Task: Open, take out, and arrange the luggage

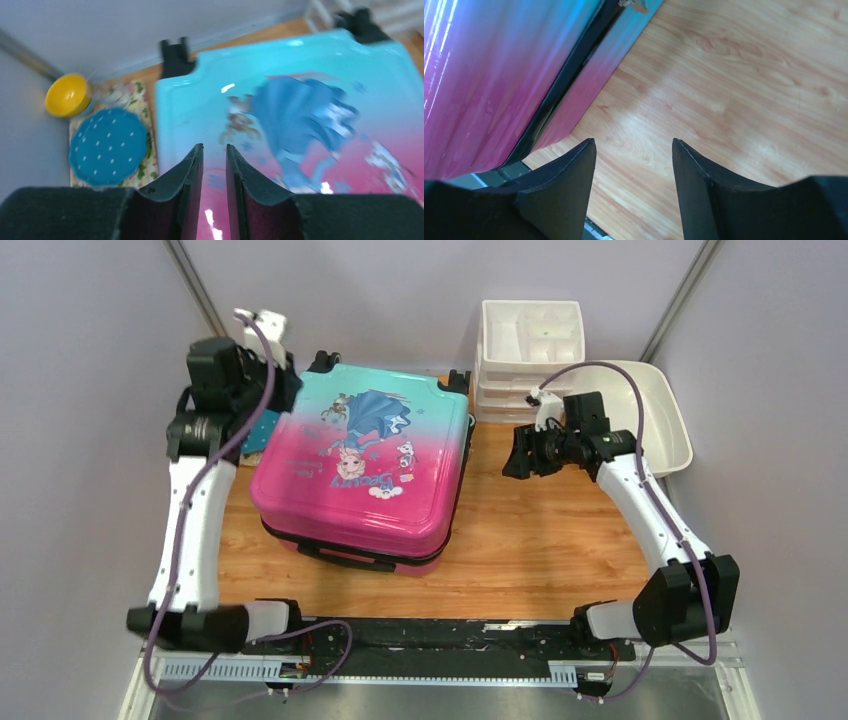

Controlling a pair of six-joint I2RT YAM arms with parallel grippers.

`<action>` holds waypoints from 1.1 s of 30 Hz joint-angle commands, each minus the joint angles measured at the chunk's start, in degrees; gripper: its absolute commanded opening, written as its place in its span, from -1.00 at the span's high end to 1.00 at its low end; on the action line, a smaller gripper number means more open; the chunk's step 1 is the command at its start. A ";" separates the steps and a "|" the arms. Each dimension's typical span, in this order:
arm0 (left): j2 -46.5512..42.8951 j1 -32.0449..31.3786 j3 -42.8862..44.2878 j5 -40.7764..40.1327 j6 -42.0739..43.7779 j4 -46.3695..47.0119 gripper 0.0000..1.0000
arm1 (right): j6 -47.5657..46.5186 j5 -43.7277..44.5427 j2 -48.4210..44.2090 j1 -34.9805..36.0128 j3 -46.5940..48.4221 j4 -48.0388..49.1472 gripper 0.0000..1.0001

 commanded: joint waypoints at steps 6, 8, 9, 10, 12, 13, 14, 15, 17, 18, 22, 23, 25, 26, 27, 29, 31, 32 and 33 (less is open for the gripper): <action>23.88 21.99 14.83 1.39 -21.33 11.52 0.30 | -11.36 3.44 5.18 9.96 3.59 6.14 0.20; 27.32 22.96 15.01 0.68 -20.45 13.20 0.22 | -12.94 3.53 5.36 14.08 1.40 8.60 0.26; 28.20 22.88 14.32 -0.11 -20.02 14.95 0.18 | -14.17 3.88 5.36 15.50 0.34 9.48 0.27; 29.86 22.96 13.96 -0.11 -19.32 15.23 0.16 | -14.97 4.06 5.27 17.08 -0.54 11.40 0.30; 31.36 22.97 13.61 1.28 -19.22 15.23 0.10 | -16.72 4.84 4.92 21.65 -3.53 13.61 0.32; 32.68 22.97 13.26 2.77 -18.52 15.06 0.06 | -17.25 5.28 5.01 23.23 -4.15 15.27 0.33; 33.21 22.97 13.08 3.57 -18.52 14.62 0.05 | -17.78 5.64 5.01 26.38 -4.76 16.07 0.34; 33.56 22.97 11.86 5.23 -18.60 14.79 0.04 | -18.31 6.25 5.18 27.89 -5.55 16.95 0.35; 34.36 23.05 10.54 6.82 -17.91 15.32 0.04 | -18.75 6.87 5.88 31.83 -6.00 19.59 0.40; 34.71 22.97 8.97 7.70 -17.55 16.45 0.05 | -18.75 7.22 6.15 33.16 -6.00 20.38 0.41; 36.63 22.97 6.58 9.02 -14.84 18.83 0.07 | -18.66 8.10 7.20 39.76 -6.08 23.80 0.52; 37.08 22.97 6.49 10.07 -14.30 19.01 0.07 | -18.75 8.80 7.12 42.55 -6.35 24.60 0.52; 38.48 22.97 6.40 14.11 -12.64 19.10 0.07 | -18.93 10.12 7.03 44.94 -6.35 25.65 0.51; 39.01 22.97 6.58 15.95 -12.19 18.92 0.07 | -18.49 10.47 6.86 47.04 -6.35 25.75 0.50; 39.37 22.97 6.49 20.15 -11.84 18.49 0.07 | -18.40 10.73 6.68 47.85 -6.18 25.75 0.48; 40.59 22.53 6.40 25.78 -10.09 17.70 0.07 | -17.09 11.17 5.71 48.91 -5.39 24.96 0.46; 41.12 21.74 6.14 31.60 -7.72 15.33 0.07 | -16.64 12.84 4.58 48.73 -5.12 24.52 0.45; 41.21 20.60 5.53 32.92 -6.92 14.54 0.07 | -16.99 13.28 4.22 48.65 -5.29 24.34 0.45; 41.21 19.81 5.00 34.06 -6.13 13.31 0.07 | -17.95 13.81 3.96 48.65 -5.56 24.25 0.45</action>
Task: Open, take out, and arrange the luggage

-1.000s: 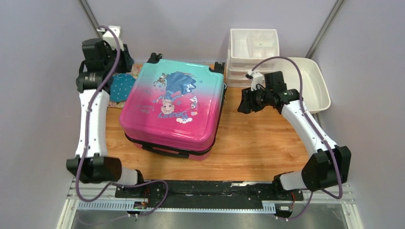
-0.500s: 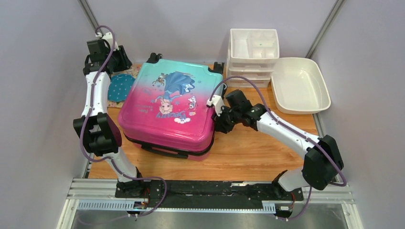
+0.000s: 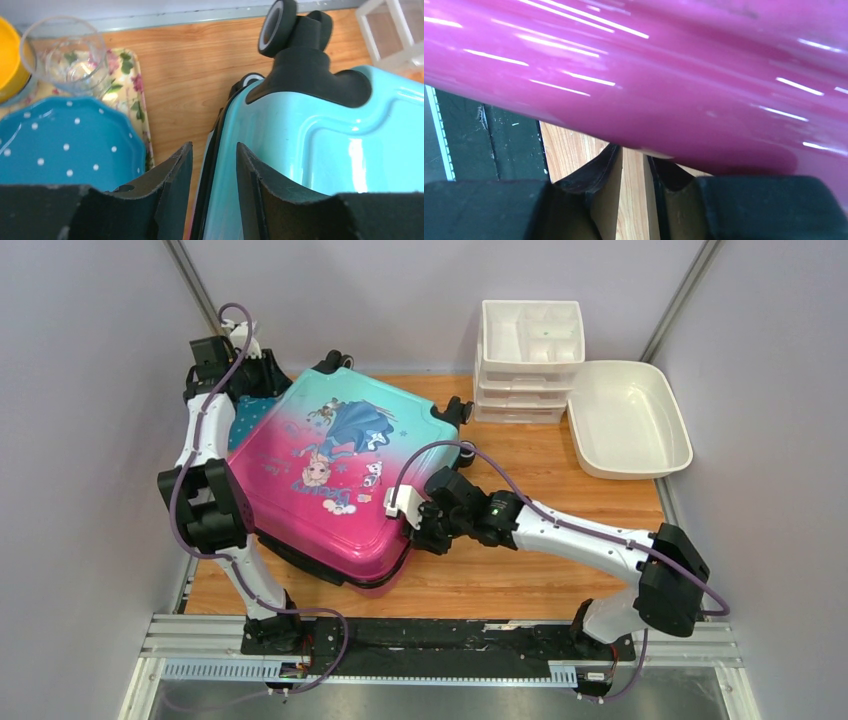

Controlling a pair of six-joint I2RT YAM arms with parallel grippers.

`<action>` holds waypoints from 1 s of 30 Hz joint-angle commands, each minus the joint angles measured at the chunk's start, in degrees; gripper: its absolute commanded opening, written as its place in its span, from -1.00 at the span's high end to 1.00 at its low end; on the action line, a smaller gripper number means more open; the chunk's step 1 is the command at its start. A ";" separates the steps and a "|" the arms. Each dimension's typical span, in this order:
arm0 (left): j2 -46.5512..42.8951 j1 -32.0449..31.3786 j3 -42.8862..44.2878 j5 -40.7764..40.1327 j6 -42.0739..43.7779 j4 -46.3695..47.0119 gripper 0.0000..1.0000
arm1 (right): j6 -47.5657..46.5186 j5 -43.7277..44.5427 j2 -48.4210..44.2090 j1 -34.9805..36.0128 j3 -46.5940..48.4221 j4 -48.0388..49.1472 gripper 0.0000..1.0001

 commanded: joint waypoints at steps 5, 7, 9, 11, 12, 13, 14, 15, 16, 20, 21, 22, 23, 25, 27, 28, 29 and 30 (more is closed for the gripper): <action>1.22 -9.26 -4.26 17.76 10.38 -10.10 0.09 | 0.14 1.73 -2.95 -0.01 0.78 3.48 0.45; 1.92 -11.81 -4.18 17.59 11.00 -11.69 0.10 | -0.04 1.82 -4.61 -0.01 -0.01 1.73 0.44; 2.44 -13.83 -4.09 17.85 10.82 -12.39 0.12 | -0.74 1.03 -6.20 -0.01 -1.67 0.41 0.44; 2.89 -14.20 -3.91 17.50 11.08 -13.18 0.14 | -1.27 0.42 -8.66 -0.01 -2.90 -1.70 0.42; 3.32 -15.76 -3.83 17.59 11.17 -13.53 0.14 | -1.36 0.06 -9.28 -0.01 -3.43 -2.32 0.42; 3.59 -16.47 -3.83 17.59 11.35 -13.88 0.15 | -1.44 -0.20 -10.41 -0.18 -4.83 -2.85 0.41; 3.76 -16.74 -3.48 17.59 11.52 -14.32 0.16 | -1.44 -0.64 -10.77 -0.10 -5.45 -2.76 0.41; 4.03 -16.92 -3.30 17.67 11.79 -14.76 0.16 | -1.18 -1.08 -10.95 -0.10 -5.90 -2.33 0.40; 3.94 -16.92 -3.38 17.41 11.62 -14.51 0.11 | -0.66 -1.17 -10.52 -0.10 -6.34 -1.02 0.40; 3.50 -16.57 -0.15 13.65 11.18 -13.80 -0.21 | 3.90 -2.05 -7.27 0.25 -3.28 2.77 0.41; 3.50 -16.05 0.82 13.20 10.30 -12.76 -0.29 | 4.70 -1.61 -6.30 0.43 -2.31 3.30 0.42; 3.50 -15.61 1.96 12.76 7.86 -12.22 -0.40 | 5.06 -1.61 -4.64 0.52 -1.34 4.08 0.42; 3.68 -14.73 4.93 11.36 6.36 -11.78 -0.50 | 5.49 -1.26 -3.67 0.96 0.50 4.53 0.42; 3.77 -13.07 7.59 9.07 2.32 -10.11 -0.62 | 6.81 0.67 -1.56 1.31 1.91 6.54 0.42; 1.67 -11.48 9.18 4.42 0.11 -7.05 -0.62 | 7.95 3.73 0.20 1.75 4.28 7.52 0.40; 0.44 -10.95 8.75 3.45 -1.29 -5.73 -0.62 | 8.31 4.62 1.78 1.75 5.08 8.13 0.40; -0.88 -10.60 7.35 0.83 -1.22 -4.67 -0.62 | 8.49 5.67 2.57 1.75 5.78 8.40 0.39; -4.02 -10.42 6.21 -0.33 -0.61 -2.74 -0.62 | 8.66 7.60 3.28 1.75 7.09 8.40 0.38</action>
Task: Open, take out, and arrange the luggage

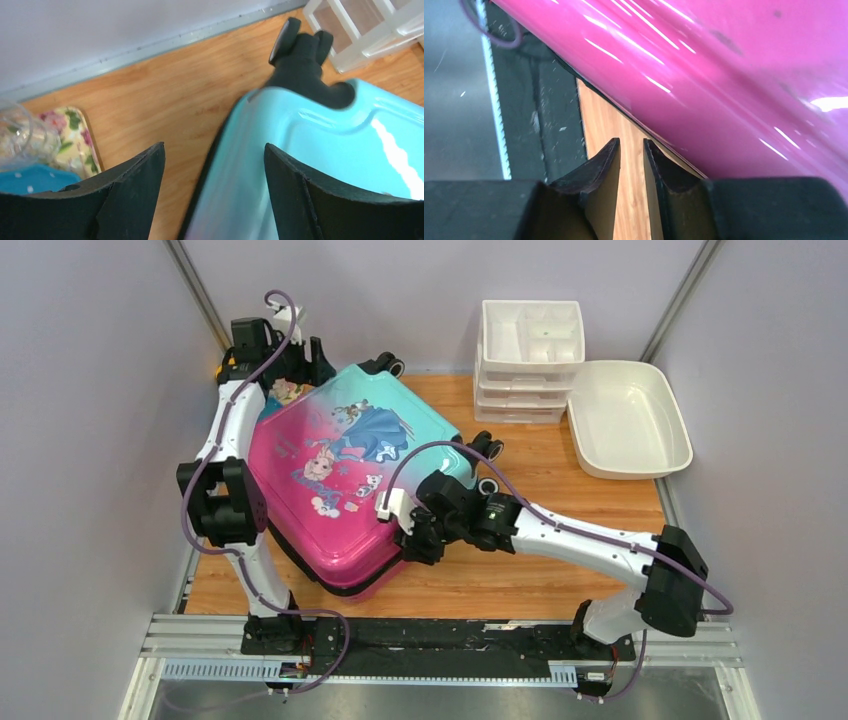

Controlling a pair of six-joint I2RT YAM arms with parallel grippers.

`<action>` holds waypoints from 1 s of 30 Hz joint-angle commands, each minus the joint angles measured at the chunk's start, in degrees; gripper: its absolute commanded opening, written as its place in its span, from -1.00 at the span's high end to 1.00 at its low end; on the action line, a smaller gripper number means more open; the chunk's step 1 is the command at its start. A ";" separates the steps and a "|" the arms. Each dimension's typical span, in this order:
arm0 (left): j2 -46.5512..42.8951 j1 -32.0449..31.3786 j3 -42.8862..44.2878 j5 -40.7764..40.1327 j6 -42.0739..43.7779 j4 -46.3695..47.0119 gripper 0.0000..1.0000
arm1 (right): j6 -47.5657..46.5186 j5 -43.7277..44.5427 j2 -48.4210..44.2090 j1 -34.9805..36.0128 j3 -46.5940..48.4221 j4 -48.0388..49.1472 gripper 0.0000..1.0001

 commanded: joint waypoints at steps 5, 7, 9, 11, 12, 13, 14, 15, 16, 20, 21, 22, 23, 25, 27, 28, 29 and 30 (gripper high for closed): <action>-17.78 0.08 -12.86 -0.83 -3.94 0.36 -0.60 | 1.65 9.67 0.10 -3.87 3.98 9.07 0.27; -23.66 0.08 -17.19 1.02 -3.94 1.33 -0.58 | -0.54 6.69 -5.08 -7.89 1.01 5.65 0.18; -28.66 0.08 -23.08 2.52 -3.59 3.17 -0.57 | -1.00 1.53 -11.73 -12.12 -2.25 4.84 0.14; -31.58 -0.01 -28.18 4.09 -3.15 4.49 -0.57 | 0.83 -1.92 -15.97 -19.59 -7.78 6.24 0.12; -33.77 -0.01 -29.42 4.54 -3.06 4.50 -0.57 | 1.98 -3.33 -19.56 -21.79 -9.72 7.38 0.10; -34.75 -0.10 -31.43 5.15 -3.15 4.24 -0.57 | 2.95 -3.25 -21.16 -24.94 -11.65 10.26 0.08; -35.63 -0.10 -32.32 6.20 -3.15 3.97 -0.56 | 5.05 -1.77 -22.48 -26.02 -15.58 11.60 0.08; -37.29 -0.19 -33.37 6.73 -3.41 4.15 -0.56 | 6.02 -1.06 -24.67 -26.81 -17.28 14.22 0.07; -38.26 -0.45 -35.21 7.26 -3.33 4.23 -0.56 | 6.73 -0.18 -25.57 -27.43 -19.29 15.64 0.07; -41.08 -2.21 -38.74 7.35 -4.29 5.20 -0.56 | 9.29 -0.95 -26.28 -27.43 -26.87 23.03 -0.01; -41.87 -2.56 -39.18 7.53 -4.55 5.20 -0.55 | 9.81 -1.58 -25.93 -27.35 -29.48 26.52 0.01; -42.23 -2.65 -40.05 7.53 -4.56 5.38 -0.55 | 10.42 -1.76 -26.10 -27.43 -30.99 28.99 0.07; -43.01 -2.65 -40.41 7.44 -4.56 5.38 -0.55 | 10.52 -1.93 -26.45 -27.43 -32.92 32.23 0.20; -43.81 -2.65 -41.20 7.53 -4.47 5.29 -0.55 | 9.99 -2.72 -26.98 -27.35 -39.16 43.21 0.35; -44.43 -2.65 -41.56 7.79 -4.47 4.15 -0.55 | 10.95 -3.25 -25.94 -27.35 -41.63 51.20 0.44; -44.60 -2.65 -41.91 8.14 -4.47 3.63 -0.55 | 11.48 -3.86 -25.32 -27.35 -43.21 53.16 0.44; -44.86 -2.65 -42.08 8.23 -4.55 2.58 -0.55 | 11.57 -4.91 -24.53 -27.43 -43.83 55.01 0.41; -44.87 -2.65 -42.35 8.32 -4.38 2.04 -0.55 | 11.57 -5.53 -23.13 -27.35 -44.36 58.16 0.39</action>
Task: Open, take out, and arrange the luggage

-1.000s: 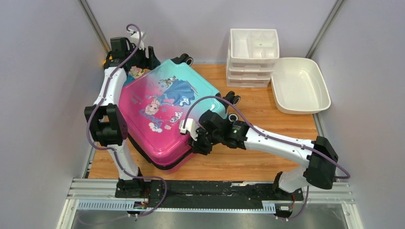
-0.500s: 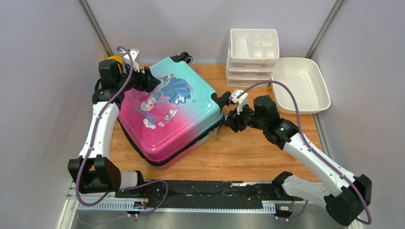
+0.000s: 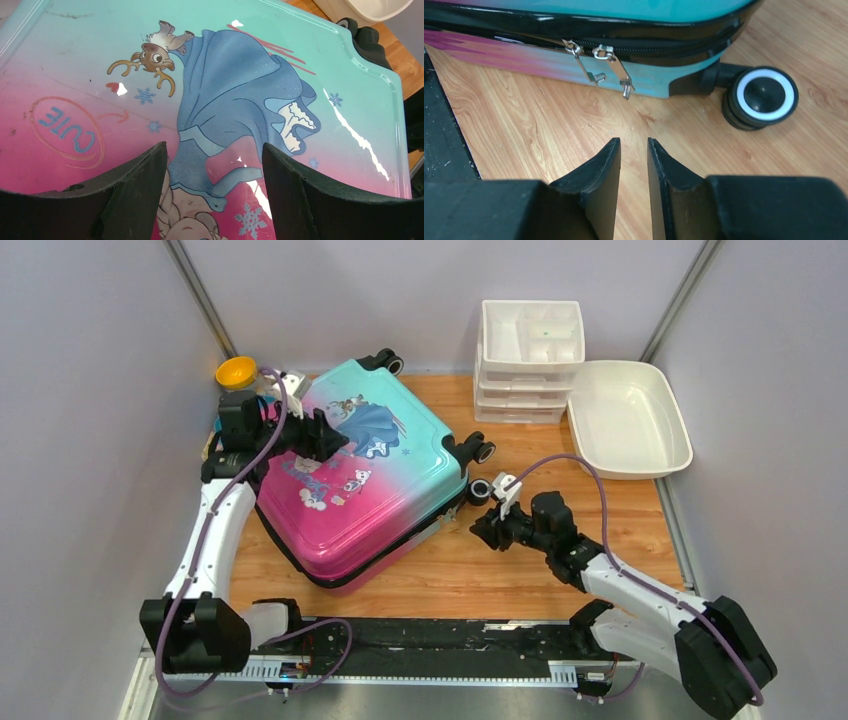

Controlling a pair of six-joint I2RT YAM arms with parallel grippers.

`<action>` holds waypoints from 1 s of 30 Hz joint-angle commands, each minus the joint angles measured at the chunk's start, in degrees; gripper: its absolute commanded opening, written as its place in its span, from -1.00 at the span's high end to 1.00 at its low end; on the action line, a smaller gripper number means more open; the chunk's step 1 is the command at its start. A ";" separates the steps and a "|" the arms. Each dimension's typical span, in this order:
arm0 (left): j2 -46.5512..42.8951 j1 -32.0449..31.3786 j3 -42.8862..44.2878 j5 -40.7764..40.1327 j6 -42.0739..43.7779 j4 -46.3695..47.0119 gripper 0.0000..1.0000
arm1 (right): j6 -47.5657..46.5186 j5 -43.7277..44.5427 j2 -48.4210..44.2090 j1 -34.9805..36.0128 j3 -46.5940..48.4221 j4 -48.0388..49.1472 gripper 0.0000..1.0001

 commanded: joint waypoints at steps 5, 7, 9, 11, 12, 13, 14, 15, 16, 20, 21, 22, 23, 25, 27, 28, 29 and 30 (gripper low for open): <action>-2.51 -0.11 -1.50 2.57 -0.07 -2.08 -0.55 | 2.33 -5.15 2.72 1.22 -6.47 29.80 0.28; -2.25 -0.20 -1.33 2.49 -0.33 -1.99 -0.55 | 0.40 -4.72 3.51 1.66 -6.21 30.24 0.27; -2.07 -0.29 -1.15 2.66 -0.77 -1.73 -0.55 | -0.22 -4.01 5.44 1.75 -5.50 31.38 0.27; -1.98 -0.29 -1.15 2.75 -0.77 -1.73 -0.55 | -0.31 -3.92 7.28 1.84 -4.19 32.00 0.27; -2.07 -0.29 -1.15 2.67 -0.69 -1.81 -0.55 | -0.22 -3.92 7.99 1.84 -3.75 32.70 0.27; -2.16 -0.29 -1.50 2.75 -0.69 -1.99 -0.54 | -0.31 -4.01 8.52 2.01 -3.39 32.88 0.27; -2.33 -0.29 -1.59 2.49 -0.34 -1.99 -0.55 | -0.13 -3.84 9.66 2.02 -2.87 32.97 0.28; -2.33 -0.29 -1.76 2.31 -0.34 -1.99 -0.55 | -0.22 -3.83 10.28 2.10 -2.17 32.88 0.28; -2.51 -0.29 -2.20 2.23 -0.25 -1.90 -0.55 | -0.48 -3.57 10.72 2.37 -1.99 32.97 0.28; -3.21 -0.29 -2.82 2.05 -0.16 -1.81 -0.55 | -0.92 -2.08 12.48 2.81 -1.11 33.58 0.30; -3.21 -0.29 -2.82 2.05 -0.07 -1.73 -0.55 | -0.84 -1.90 12.74 2.89 -1.02 33.50 0.29; -3.21 -0.29 -2.99 2.05 -0.16 -1.81 -0.55 | -0.49 -1.81 12.83 3.07 -0.76 33.41 0.30; -3.21 -0.29 -3.00 2.05 -0.16 -1.81 -0.55 | -0.14 -1.64 13.09 3.33 -0.67 33.41 0.29; -3.12 -0.29 -3.00 1.96 -0.33 -1.64 -0.55 | -0.04 -1.81 13.36 3.95 -0.58 33.41 0.29; -2.86 -0.29 -2.91 1.70 -0.68 -1.38 -0.55 | -0.22 -0.94 13.71 4.47 -0.40 33.76 0.29; -2.69 -0.29 -2.91 1.70 -0.69 -1.03 -0.55 | -0.31 -0.85 13.80 4.74 -0.14 33.58 0.28; -2.51 -0.29 -3.00 1.61 -0.77 -0.67 -0.55 | -0.57 -0.32 14.15 4.83 0.38 33.24 0.29; -2.42 -0.29 -3.08 1.61 -2.17 -0.50 -0.54 | -0.66 0.20 14.32 5.00 0.74 32.71 0.29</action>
